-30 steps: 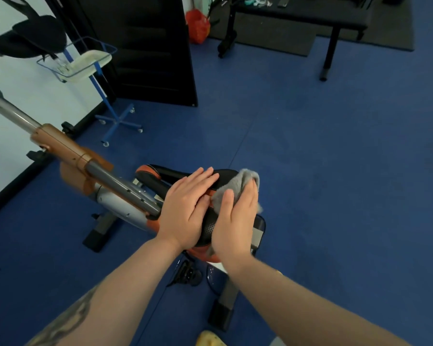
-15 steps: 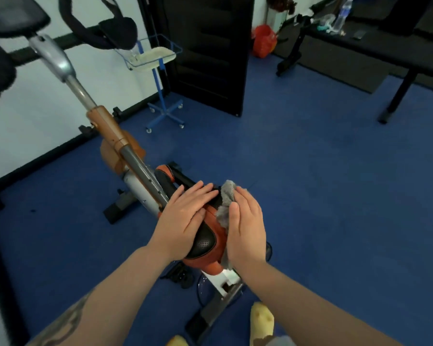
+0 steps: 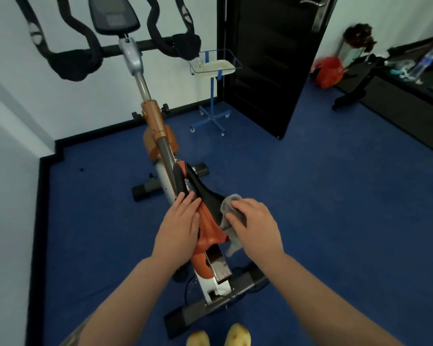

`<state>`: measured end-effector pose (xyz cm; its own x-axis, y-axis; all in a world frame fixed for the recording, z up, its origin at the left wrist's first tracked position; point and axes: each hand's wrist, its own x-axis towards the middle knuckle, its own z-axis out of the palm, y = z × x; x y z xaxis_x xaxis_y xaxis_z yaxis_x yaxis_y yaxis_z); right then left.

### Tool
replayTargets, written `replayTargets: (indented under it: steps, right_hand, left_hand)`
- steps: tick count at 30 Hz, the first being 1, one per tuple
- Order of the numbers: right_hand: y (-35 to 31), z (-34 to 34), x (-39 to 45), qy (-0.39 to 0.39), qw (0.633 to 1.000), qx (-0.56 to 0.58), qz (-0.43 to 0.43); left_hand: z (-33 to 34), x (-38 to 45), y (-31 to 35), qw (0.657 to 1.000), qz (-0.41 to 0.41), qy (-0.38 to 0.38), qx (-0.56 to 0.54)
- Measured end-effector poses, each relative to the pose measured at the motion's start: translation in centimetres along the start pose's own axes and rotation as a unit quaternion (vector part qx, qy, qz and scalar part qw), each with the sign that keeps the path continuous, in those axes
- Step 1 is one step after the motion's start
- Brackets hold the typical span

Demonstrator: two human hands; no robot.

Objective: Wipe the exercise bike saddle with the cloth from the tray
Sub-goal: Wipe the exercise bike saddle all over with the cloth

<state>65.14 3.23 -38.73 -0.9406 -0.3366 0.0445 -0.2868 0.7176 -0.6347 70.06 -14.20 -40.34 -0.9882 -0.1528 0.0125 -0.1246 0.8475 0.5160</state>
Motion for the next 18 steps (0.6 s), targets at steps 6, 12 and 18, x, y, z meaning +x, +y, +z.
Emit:
replayTargets:
  steps: [6, 12, 18]
  right_hand:
    - [0.4, -3.9, -0.8, -0.002, 0.996, -0.072, -0.048]
    - [2.1, -9.2, -2.7, -0.039, 0.99, -0.12, -0.065]
    - [6.2, -14.1, -2.3, -0.013, 0.99, -0.131, -0.059]
  left_hand:
    - [-2.6, 0.4, 2.1, 0.999, -0.003, -0.044, 0.016]
    - [-3.6, -0.4, 5.9, 0.994, 0.069, 0.011, 0.081]
    - [-1.5, 1.3, 11.8, 0.988, 0.106, 0.016, 0.112]
